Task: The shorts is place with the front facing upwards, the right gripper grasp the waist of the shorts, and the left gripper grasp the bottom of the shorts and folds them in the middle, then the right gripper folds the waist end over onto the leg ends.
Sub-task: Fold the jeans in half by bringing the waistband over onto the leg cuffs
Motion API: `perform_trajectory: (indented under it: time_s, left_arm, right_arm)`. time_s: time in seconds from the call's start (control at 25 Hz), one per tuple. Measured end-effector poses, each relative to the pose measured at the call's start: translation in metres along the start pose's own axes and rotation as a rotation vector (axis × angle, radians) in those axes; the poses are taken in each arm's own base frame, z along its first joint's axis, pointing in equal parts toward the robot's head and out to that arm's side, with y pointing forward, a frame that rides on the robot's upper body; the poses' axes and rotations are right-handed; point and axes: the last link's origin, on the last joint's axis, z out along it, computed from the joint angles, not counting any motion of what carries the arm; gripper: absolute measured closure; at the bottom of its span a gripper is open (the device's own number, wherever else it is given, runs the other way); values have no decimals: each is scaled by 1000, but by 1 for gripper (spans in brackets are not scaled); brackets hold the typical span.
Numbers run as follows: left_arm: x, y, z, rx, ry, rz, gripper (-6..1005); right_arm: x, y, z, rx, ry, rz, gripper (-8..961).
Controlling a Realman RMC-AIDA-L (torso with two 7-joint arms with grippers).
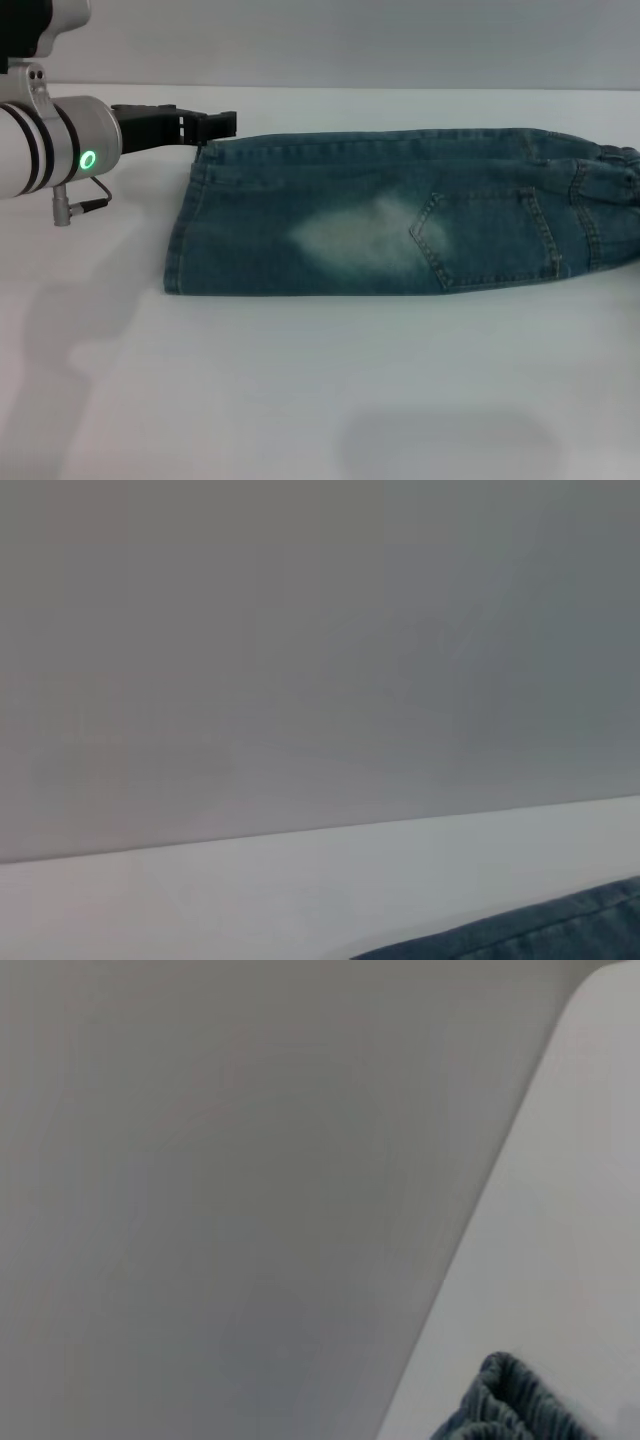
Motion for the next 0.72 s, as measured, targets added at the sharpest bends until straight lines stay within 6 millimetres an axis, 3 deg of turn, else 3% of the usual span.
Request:
perform_trajectory:
  time_s: [0.2,0.72]
  left_arm:
    - [-2,0,-1,-4,-15,3,144]
    - [-5,1,0,-10,-34,15,145]
  right_arm:
    - [1,-2,-3,7,3,3,315]
    - [-7,-13,-12,66,-16,-22,320]
